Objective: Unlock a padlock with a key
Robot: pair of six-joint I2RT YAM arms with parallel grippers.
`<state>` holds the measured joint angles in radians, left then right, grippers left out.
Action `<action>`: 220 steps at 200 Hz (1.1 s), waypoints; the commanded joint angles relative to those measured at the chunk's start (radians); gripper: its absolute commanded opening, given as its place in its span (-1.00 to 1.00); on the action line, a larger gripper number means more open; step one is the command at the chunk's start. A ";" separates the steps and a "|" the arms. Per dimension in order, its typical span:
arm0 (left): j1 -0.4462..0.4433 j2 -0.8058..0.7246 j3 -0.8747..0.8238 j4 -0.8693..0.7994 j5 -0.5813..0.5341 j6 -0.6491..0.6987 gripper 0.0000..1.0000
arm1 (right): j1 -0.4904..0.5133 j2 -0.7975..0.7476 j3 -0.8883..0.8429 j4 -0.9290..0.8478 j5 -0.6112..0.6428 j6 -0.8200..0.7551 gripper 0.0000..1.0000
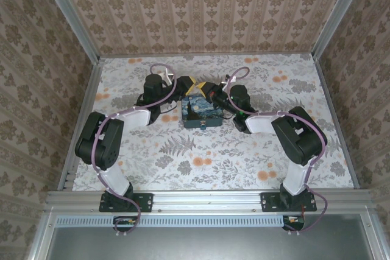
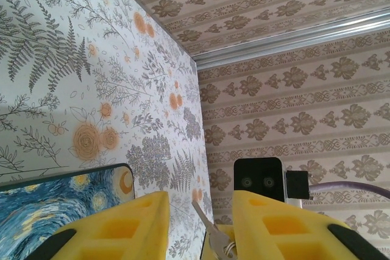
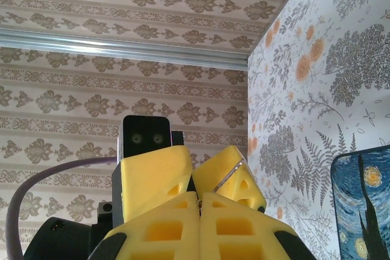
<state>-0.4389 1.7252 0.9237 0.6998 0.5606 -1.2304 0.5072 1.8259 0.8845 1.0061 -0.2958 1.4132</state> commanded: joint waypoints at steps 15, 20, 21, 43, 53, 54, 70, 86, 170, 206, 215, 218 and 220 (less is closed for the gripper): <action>-0.008 0.016 0.027 0.030 0.002 -0.003 -0.40 | 0.011 0.023 0.034 0.045 -0.018 0.007 -1.00; -0.008 0.016 0.029 0.030 0.001 -0.003 -0.41 | 0.011 0.023 0.034 0.045 -0.018 0.007 -1.00; -0.008 0.016 0.030 0.029 0.000 -0.003 -0.41 | 0.011 0.023 0.034 0.046 -0.018 0.007 -1.00; -0.009 0.017 0.032 0.030 -0.001 -0.003 -0.54 | 0.011 0.026 0.033 0.046 -0.018 0.007 -1.00; -0.009 0.018 0.032 0.029 -0.001 -0.005 -0.60 | 0.011 0.026 0.033 0.046 -0.019 0.007 -1.00; -0.009 0.018 0.033 0.030 -0.001 -0.005 -0.60 | 0.011 0.026 0.033 0.046 -0.019 0.007 -1.00; -0.012 0.021 0.034 0.030 -0.001 -0.004 -0.69 | 0.012 0.028 0.031 0.049 -0.017 0.009 -1.00; -0.011 0.022 0.034 0.031 -0.002 -0.006 -0.73 | 0.011 0.031 0.030 0.051 -0.017 0.009 -1.00; -0.011 0.027 0.045 0.024 0.004 0.012 -1.00 | 0.005 0.018 0.001 0.063 -0.005 0.011 -0.73; 0.018 0.004 0.066 -0.049 0.044 0.105 -1.00 | -0.056 -0.045 -0.100 0.043 0.005 -0.014 0.09; 0.023 0.001 0.071 -0.061 0.061 0.128 -1.00 | -0.072 -0.058 -0.116 0.040 -0.002 -0.025 0.10; 0.024 0.001 0.076 -0.067 0.069 0.136 -1.00 | -0.077 -0.063 -0.119 0.039 -0.007 -0.029 0.10; 0.027 0.000 0.077 -0.071 0.073 0.140 -1.00 | -0.081 -0.065 -0.121 0.038 -0.009 -0.031 0.10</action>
<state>-0.4316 1.7374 0.9527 0.6724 0.5793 -1.1858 0.4706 1.8179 0.8032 1.0283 -0.2989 1.4132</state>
